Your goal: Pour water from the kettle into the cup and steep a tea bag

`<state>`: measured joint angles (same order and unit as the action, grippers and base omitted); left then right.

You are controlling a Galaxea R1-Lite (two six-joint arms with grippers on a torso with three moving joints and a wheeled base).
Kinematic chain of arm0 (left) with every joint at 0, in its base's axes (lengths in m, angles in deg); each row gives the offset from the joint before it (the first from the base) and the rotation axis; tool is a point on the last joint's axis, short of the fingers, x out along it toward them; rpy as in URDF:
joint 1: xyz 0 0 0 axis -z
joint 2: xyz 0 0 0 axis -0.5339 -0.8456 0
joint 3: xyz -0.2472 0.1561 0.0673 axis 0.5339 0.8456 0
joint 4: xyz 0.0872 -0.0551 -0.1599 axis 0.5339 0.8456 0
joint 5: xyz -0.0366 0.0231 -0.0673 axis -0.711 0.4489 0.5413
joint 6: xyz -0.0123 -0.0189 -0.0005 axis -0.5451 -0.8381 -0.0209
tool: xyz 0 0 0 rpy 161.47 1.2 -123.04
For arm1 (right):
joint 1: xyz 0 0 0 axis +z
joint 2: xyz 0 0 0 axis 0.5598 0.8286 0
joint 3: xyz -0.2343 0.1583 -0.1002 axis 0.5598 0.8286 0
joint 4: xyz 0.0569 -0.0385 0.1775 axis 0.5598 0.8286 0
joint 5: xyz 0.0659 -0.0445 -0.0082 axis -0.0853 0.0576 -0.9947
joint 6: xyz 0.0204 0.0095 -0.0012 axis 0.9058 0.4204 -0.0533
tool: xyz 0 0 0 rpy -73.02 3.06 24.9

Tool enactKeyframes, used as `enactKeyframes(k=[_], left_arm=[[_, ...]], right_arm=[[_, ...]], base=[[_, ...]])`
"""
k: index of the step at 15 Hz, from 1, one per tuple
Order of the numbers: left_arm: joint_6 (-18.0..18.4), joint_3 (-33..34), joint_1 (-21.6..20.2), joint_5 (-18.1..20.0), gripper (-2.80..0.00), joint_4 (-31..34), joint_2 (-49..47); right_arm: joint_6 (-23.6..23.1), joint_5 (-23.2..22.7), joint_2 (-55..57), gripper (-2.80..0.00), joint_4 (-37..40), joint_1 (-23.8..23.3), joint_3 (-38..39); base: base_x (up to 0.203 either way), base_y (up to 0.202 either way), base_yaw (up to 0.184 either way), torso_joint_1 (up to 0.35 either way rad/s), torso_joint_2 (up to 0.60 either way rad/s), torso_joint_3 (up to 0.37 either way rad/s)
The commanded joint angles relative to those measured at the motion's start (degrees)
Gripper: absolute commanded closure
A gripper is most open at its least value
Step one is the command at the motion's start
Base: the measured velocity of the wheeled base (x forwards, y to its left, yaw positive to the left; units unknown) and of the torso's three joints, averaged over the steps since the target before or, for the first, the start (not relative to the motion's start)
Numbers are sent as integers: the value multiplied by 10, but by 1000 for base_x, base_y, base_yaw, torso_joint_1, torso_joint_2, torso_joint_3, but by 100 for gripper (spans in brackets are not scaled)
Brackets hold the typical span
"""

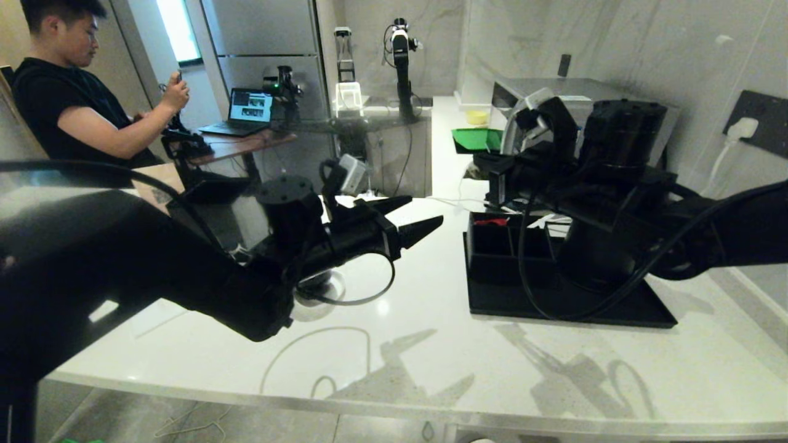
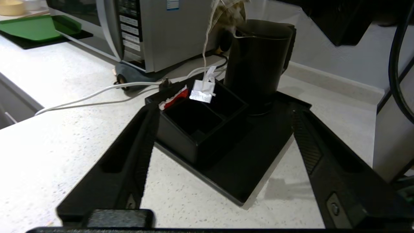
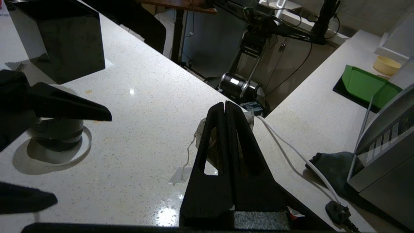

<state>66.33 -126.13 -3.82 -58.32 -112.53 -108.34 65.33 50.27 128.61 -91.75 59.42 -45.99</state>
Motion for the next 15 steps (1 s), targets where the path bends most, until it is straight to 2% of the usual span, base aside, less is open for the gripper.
enactKeyframes(k=[1, 15], left_arm=[[-1, -3, 7, 2, -280, -5, -9], [4, -56, 20, 0, -280, -5, -52]], right_arm=[[-1, -1, -1, 0, -2, 0, -2], [-1, -2, -3, 0, -1, 1, -5]], base=[[0, 0, 0, 0, 0, 0], [0, 0, 0, 0, 0, 0]])
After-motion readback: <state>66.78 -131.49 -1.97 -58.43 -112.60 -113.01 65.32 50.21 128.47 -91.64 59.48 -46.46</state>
